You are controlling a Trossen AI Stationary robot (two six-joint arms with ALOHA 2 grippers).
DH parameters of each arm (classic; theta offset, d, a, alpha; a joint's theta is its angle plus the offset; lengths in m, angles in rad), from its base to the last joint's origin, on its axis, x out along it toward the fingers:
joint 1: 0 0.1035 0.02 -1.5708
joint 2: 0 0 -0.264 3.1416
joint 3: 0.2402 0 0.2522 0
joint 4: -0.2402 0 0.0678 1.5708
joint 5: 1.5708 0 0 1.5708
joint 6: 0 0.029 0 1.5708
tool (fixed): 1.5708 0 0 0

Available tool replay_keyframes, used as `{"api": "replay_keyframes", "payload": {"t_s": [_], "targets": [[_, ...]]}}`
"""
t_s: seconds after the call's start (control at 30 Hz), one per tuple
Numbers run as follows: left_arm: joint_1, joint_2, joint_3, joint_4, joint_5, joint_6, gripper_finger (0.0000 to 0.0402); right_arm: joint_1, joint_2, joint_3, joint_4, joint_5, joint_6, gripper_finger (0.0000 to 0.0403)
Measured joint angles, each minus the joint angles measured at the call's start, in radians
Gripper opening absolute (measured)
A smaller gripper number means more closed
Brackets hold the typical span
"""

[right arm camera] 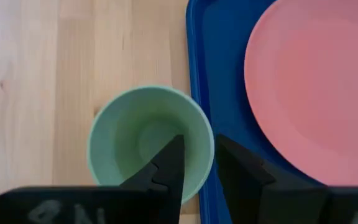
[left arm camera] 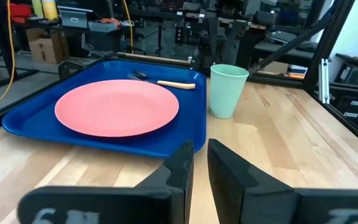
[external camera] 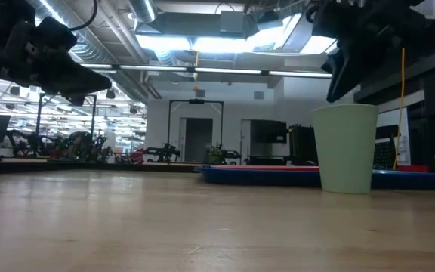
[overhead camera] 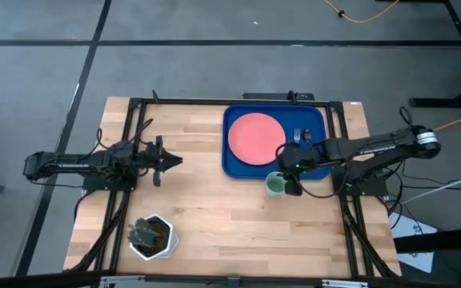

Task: Pick and place plate/cup/fork/spoon on tray
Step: Put the green cup on the dark blue tray to the top right of the pink plate

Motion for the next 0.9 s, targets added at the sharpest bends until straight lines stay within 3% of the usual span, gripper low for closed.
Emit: {"api": "replay_keyframes", "payload": {"t_s": [0.57, 0.9], "targets": [[0.000, 0.000, 0.000, -0.013, 0.000, 0.000, 0.0041, 0.000, 0.147, 0.001, -0.021, 0.038, 0.030, 0.0095], [0.000, 0.000, 0.000, -0.015, 0.000, 0.005, 0.0041, 0.000, 0.122, 0.000, -0.016, 0.038, 0.056, 0.0095]]}}
